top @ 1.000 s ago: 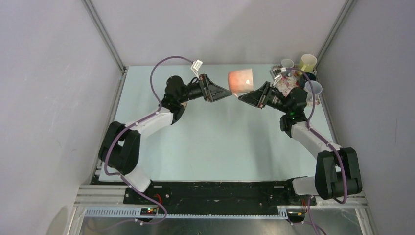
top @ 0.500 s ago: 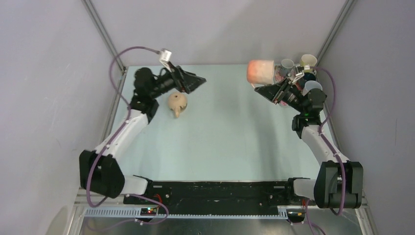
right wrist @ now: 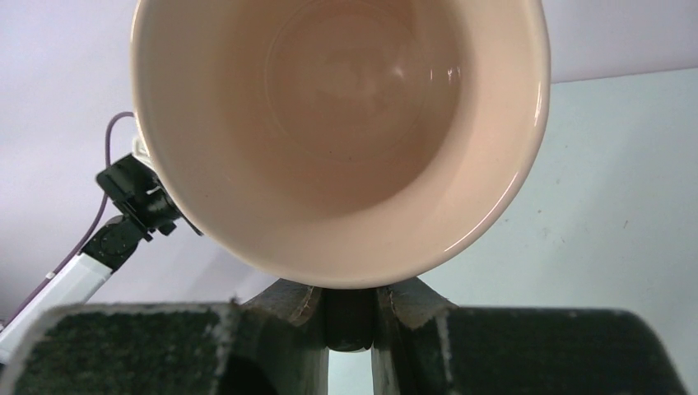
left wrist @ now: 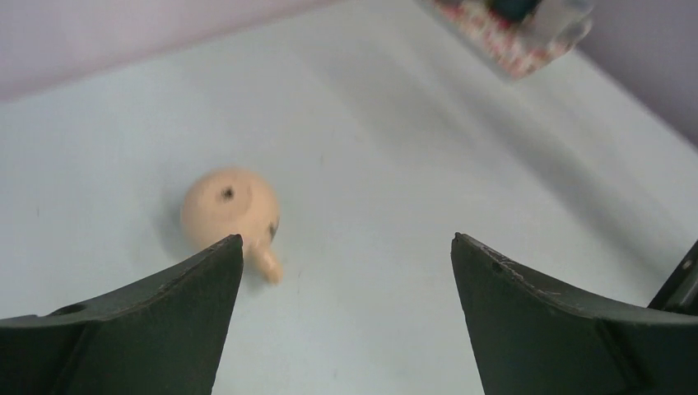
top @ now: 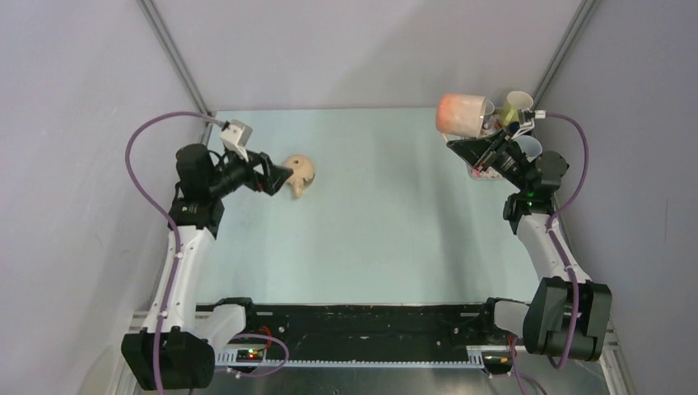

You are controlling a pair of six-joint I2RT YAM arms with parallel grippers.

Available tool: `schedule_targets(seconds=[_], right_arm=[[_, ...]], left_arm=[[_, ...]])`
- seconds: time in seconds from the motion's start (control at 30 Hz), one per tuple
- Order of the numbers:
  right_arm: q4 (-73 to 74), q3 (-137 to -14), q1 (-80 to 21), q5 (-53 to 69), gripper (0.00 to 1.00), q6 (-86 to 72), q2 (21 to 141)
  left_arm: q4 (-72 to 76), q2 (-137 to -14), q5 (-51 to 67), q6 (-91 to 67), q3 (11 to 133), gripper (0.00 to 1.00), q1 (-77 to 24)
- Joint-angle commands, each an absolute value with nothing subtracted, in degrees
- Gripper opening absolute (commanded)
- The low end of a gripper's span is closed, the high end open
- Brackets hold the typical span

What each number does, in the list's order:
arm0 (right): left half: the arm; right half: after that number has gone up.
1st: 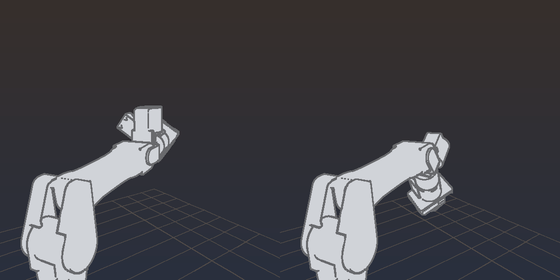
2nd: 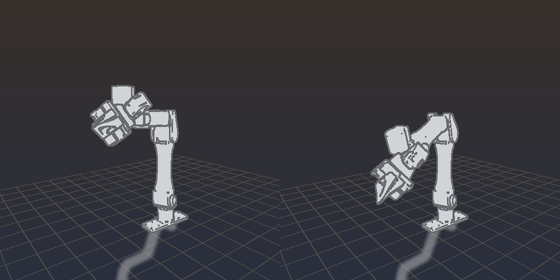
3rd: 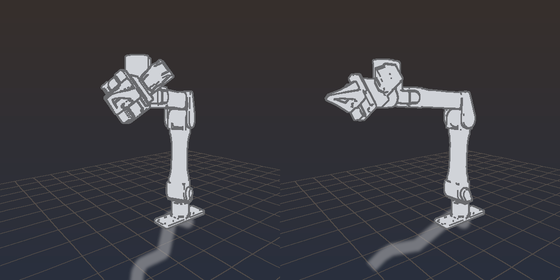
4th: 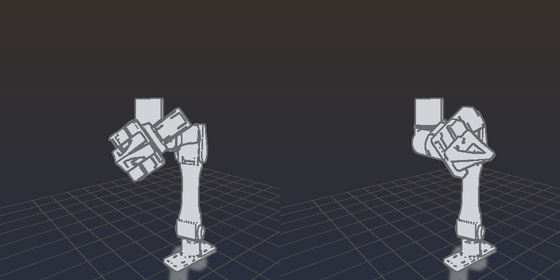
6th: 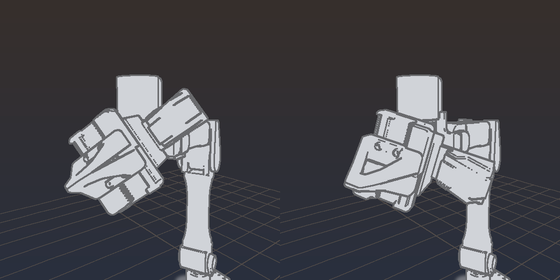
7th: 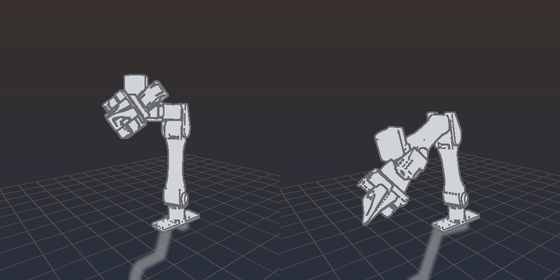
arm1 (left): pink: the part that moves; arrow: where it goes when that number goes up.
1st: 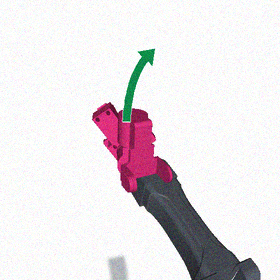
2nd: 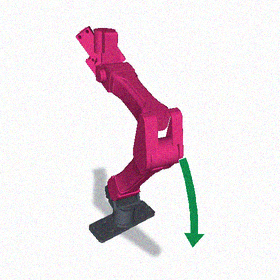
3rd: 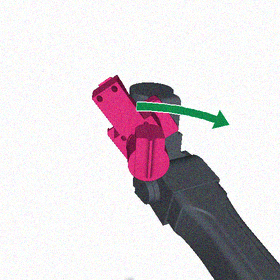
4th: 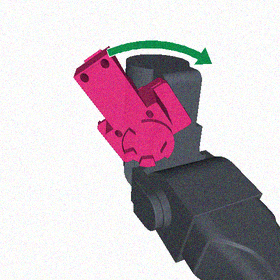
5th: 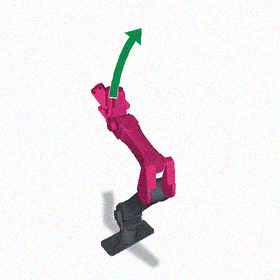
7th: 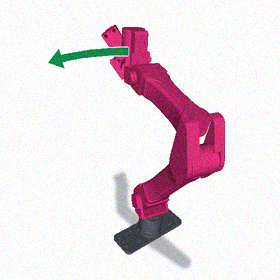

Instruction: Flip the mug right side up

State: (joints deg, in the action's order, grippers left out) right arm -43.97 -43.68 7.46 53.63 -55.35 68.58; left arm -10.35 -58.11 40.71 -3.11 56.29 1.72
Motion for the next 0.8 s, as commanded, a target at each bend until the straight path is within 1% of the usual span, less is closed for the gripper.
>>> schedule_targets(seconds=[0.0, 0.1, 0.17, 0.33, 0.43, 0.57, 0.77], right_arm=[[-48.8, -44.9, 7.5, 53.5, 0.0, -52.1, 65.2], [-45.8, -45.6, 8.2, 53.2, 0.0, -49.8, 64.7], [-43.5, -46.3, 9.2, 53.0, 0.0, -48.6, 64.4], [-37.9, -47.8, 11.7, 52.0, 0.0, -44.3, 64.0], [-32.5, -49.6, 12.2, 51.1, 0.0, -38.9, 64.2], [-24.3, -52.0, 12.3, 47.8, 0.0, -30.3, 64.6], [-18.0, -55.0, 13.9, 44.5, 0.0, -24.6, 66.0]], left_arm=[[-21.4, -55.3, 38.2, 15.4, 52.7, 0.98, 3.6], [-23.1, -55.1, 31.0, 18.3, 51.0, 0.98, 3.7], [-23.3, -55.4, 29.2, 19.2, 49.8, 0.99, 3.9], [-23.5, -55.8, 28.0, 19.5, 47.2, 0.98, 3.9], [-23.5, -55.7, 28.3, 20.0, 45.8, 0.98, 4.0], [-23.4, -57.4, 29.2, 19.7, 45.9, 0.98, 4.5], [-23.5, -58.8, 28.1, 17.3, 47.2, 0.98, 6.0]])
